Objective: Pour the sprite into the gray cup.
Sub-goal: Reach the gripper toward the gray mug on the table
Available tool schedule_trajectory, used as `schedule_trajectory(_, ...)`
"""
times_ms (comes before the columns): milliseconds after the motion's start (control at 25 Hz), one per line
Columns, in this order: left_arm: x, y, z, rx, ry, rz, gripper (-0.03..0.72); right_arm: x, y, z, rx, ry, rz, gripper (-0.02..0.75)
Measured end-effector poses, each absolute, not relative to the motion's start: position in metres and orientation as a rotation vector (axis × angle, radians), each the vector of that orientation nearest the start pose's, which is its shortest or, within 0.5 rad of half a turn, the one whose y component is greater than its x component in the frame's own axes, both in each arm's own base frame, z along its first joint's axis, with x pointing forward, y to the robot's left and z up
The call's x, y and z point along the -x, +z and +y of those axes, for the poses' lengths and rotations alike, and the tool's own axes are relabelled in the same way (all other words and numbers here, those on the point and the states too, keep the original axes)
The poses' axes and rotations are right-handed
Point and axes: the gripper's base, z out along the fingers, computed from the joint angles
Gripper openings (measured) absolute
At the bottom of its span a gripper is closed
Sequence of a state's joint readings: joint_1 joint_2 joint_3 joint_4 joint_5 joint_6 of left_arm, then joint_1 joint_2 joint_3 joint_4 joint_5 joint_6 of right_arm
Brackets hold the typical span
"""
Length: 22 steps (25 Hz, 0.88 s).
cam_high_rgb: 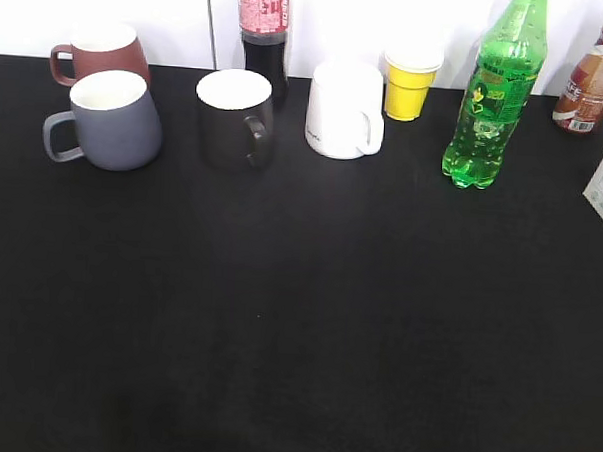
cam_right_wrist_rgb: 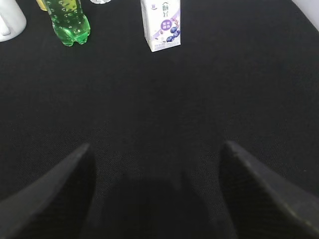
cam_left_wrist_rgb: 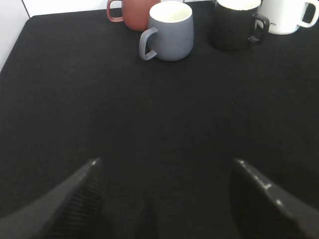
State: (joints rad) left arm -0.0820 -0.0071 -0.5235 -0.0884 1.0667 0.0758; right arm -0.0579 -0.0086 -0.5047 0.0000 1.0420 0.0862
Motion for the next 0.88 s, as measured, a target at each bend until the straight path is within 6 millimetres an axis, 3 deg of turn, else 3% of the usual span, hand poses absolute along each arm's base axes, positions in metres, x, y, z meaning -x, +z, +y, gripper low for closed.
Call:
schedule_trajectory(360,0.01,0.285,-0.007,-0.163,-0.115,2.002,0.583,0.006,0.28,0.0,-0.145,0.018,2.007,0.586)
schedule_trajectory(480,-0.004,0.311,-0.008,-0.128,-0.138,1.782,0.558,0.006,0.28,0.001,-0.145,0.025,2.007,0.586)
schedule_trajectory(600,-0.045,0.318,-0.009,-0.085,-0.129,1.671,0.552,0.006,0.28,0.0,-0.145,0.018,2.007,0.586)
schedule_trajectory(880,-0.173,0.262,-0.011,0.0,-0.064,1.718,0.551,0.006,0.28,0.0,-0.145,0.018,2.007,0.586)
